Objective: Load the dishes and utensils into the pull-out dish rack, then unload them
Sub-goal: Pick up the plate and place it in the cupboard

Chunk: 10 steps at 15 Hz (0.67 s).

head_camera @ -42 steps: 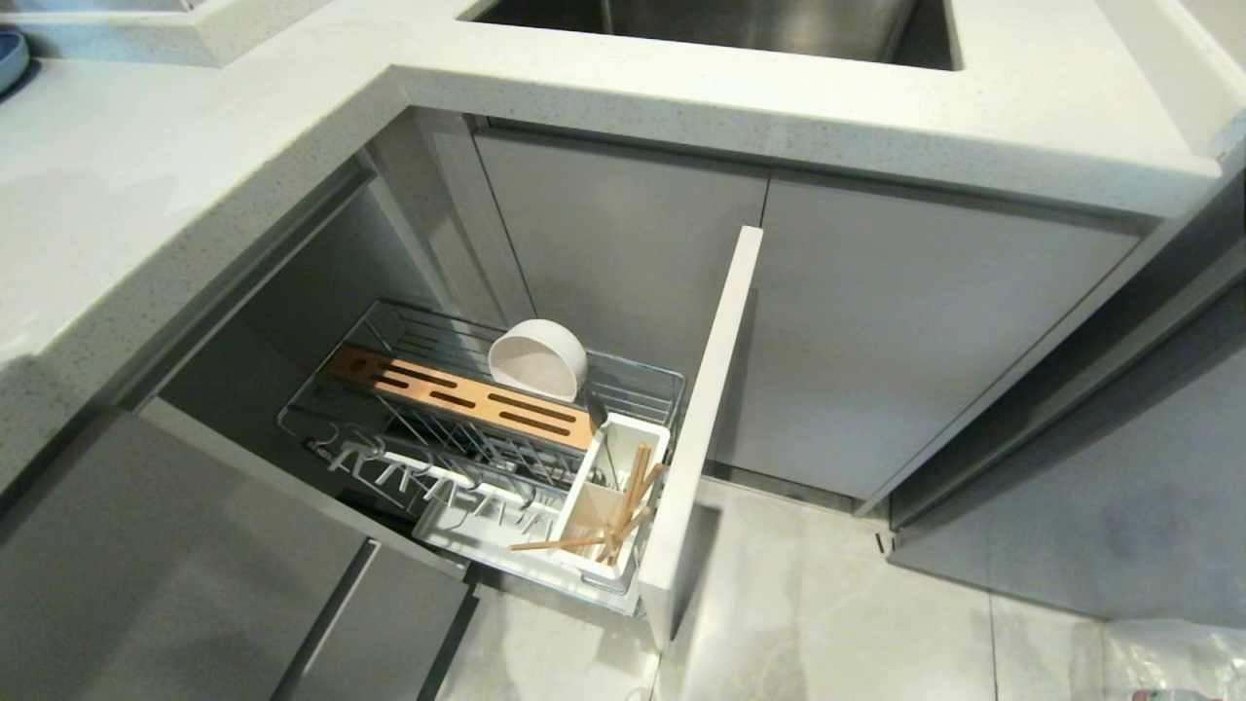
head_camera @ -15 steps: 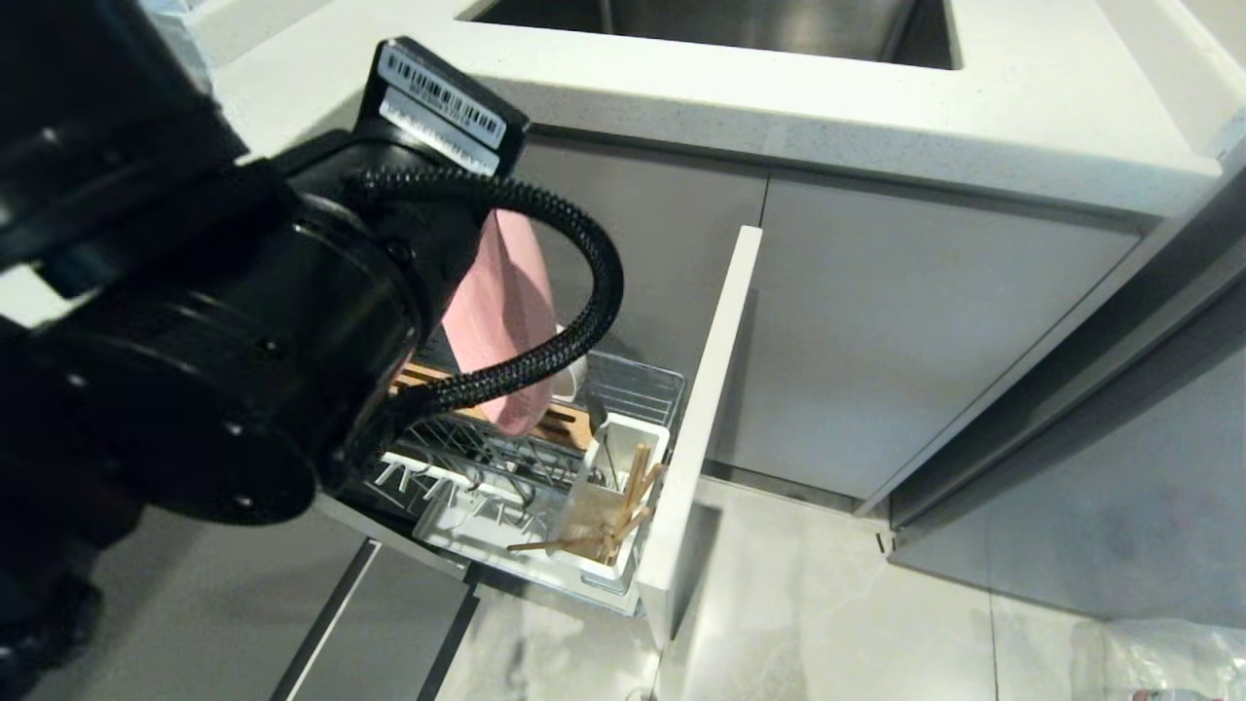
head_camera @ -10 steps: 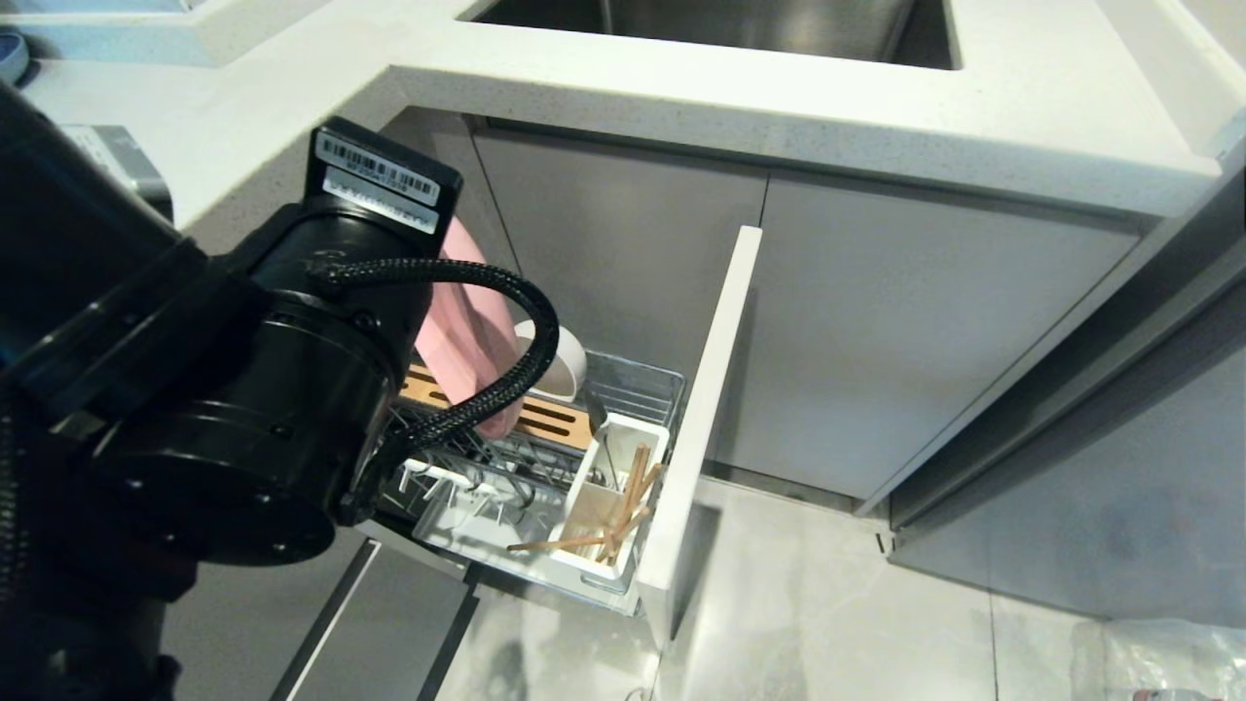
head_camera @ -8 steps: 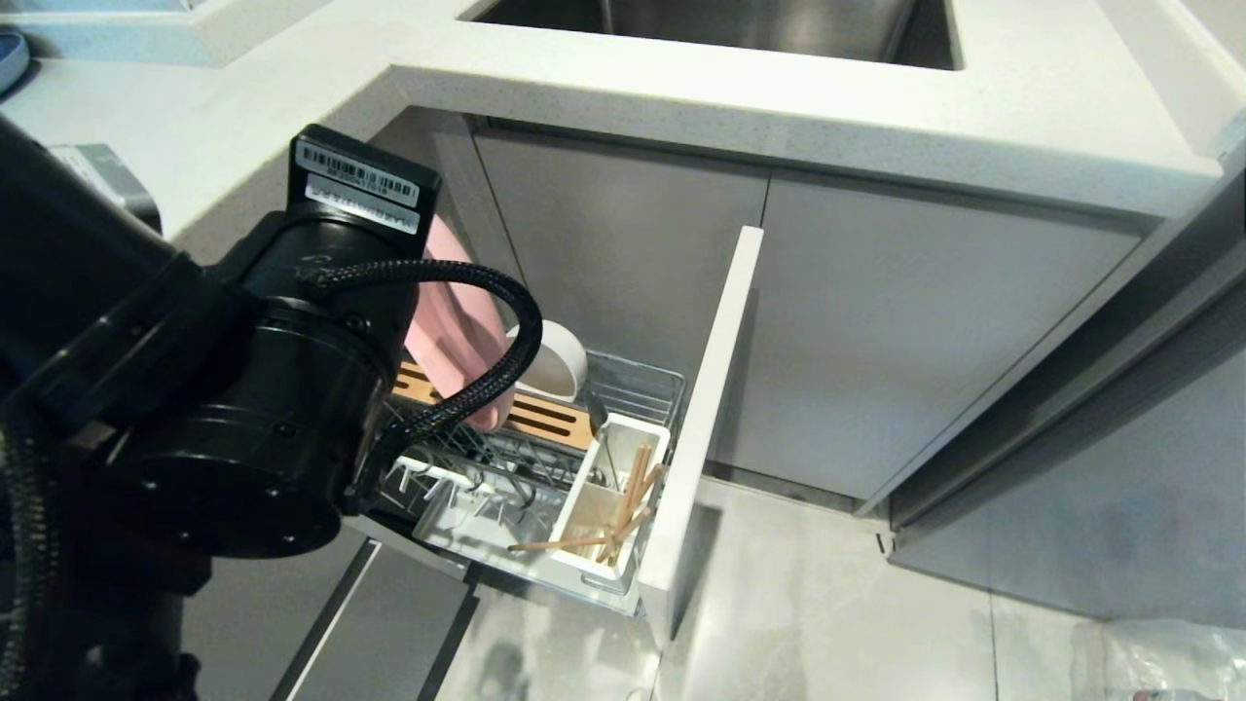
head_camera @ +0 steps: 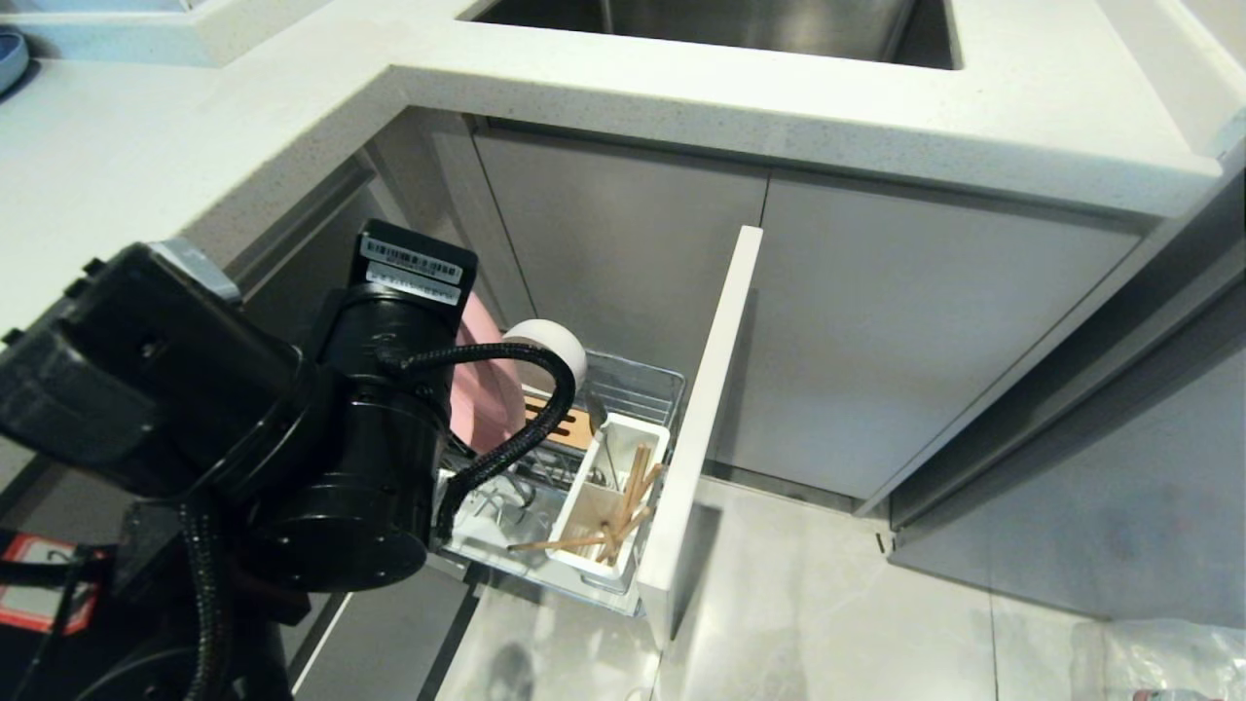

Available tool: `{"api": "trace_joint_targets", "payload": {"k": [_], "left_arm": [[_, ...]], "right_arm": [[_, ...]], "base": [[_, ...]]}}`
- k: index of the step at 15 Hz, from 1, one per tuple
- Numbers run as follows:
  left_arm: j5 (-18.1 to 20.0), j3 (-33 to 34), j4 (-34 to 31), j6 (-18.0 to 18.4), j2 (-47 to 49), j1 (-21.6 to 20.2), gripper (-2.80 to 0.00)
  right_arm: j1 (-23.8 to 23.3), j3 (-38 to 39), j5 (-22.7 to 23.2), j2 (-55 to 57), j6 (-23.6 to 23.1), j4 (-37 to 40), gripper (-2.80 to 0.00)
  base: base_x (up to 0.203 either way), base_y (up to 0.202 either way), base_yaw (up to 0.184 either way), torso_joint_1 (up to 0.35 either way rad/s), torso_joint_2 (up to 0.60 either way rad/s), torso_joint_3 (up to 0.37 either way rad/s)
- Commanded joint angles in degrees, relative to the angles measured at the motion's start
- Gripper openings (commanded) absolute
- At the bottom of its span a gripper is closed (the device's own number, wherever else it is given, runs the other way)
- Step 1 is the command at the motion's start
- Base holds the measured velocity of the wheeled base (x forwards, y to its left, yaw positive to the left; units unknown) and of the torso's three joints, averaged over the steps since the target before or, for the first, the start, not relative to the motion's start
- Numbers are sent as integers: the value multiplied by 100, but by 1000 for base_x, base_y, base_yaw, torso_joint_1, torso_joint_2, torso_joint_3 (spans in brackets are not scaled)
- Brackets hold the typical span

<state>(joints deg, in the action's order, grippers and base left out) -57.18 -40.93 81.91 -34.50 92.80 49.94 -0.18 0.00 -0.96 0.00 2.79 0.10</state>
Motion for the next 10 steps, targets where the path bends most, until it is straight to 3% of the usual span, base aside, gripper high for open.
{"api": "trace_joint_targets", "payload": {"k": [1,5,8,10], "left_arm": [[-108,82,53,-22,122,6,-280],[-327,122,54,-255,338,-57,-280],[-318,226,45,-881,417,-295,-280],[-311,260,49,-1034,557,-353,-280]], "right_arm": [[1,9,0,0,2,-1,-280],[1,9,0,0,2,-1,-280],[1,9,0,0,2,-1,-280],[1,9,0,0,2,-1,-280]], "base": [[0,0,0,0,0,0],[0,0,0,0,0,0],[0,0,0,0,0,0],[0,0,0,0,0,0]]}}
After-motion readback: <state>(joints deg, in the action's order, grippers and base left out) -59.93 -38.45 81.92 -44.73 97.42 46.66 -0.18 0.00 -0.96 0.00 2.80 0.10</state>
